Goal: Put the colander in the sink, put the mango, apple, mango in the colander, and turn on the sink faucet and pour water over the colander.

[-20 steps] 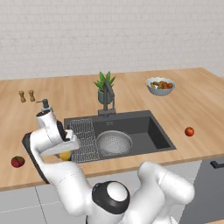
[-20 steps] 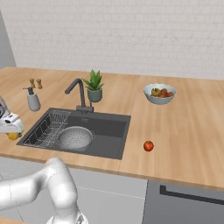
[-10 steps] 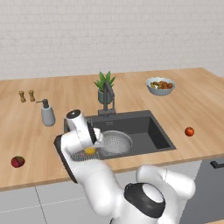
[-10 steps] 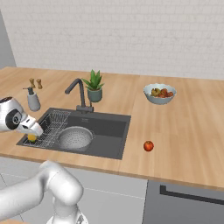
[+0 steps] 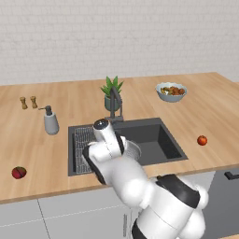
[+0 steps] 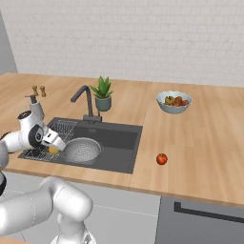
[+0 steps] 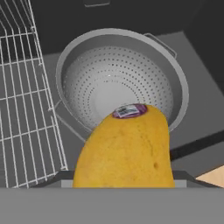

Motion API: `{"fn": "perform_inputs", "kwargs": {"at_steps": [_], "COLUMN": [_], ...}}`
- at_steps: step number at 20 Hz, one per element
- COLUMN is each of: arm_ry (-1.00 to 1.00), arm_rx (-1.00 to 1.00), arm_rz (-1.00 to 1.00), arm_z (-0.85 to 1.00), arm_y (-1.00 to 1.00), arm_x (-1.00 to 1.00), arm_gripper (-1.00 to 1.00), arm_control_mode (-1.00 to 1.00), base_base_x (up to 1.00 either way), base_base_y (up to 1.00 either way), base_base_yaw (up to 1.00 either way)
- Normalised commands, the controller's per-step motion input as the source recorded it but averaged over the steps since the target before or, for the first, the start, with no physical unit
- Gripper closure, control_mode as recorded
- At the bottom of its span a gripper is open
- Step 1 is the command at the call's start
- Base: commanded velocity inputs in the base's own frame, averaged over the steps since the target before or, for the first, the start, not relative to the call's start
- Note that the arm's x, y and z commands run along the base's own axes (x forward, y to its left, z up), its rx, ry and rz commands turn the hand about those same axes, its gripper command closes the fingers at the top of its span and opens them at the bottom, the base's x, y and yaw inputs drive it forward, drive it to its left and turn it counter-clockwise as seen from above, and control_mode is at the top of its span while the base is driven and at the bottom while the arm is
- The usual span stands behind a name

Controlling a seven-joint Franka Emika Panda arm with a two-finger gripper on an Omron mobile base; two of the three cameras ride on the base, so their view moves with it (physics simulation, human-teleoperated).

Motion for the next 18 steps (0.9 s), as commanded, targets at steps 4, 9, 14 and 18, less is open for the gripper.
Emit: {"fn": "perform_inputs", "kwargs": {"at_steps": [4,9,14,18], "arm_ry": [-0.06,-0.04,-0.01,0.0], "arm_rx": [0.0,0.0,0.0,0.0], "arm_rz": [-0.01,0.0,0.0,0.0], "arm_z": [0.0,-0.06,-0.23,-0.22], "arm_y": [-0.49,-0.26,-0.06,-0.03], "arm_x": [0.16,0.23,0.34,0.39], "arm_gripper": [1.0,1.0,1.0,1.0], "arm_control_mode": [-1.0,-1.0,-1.0,-1.0], "base_base_x": [0.0,0.0,0.0,0.0], "base_base_y": [0.0,0.0,0.0,0.0], "base_base_yaw": [0.0,0.0,0.0,0.0]}}
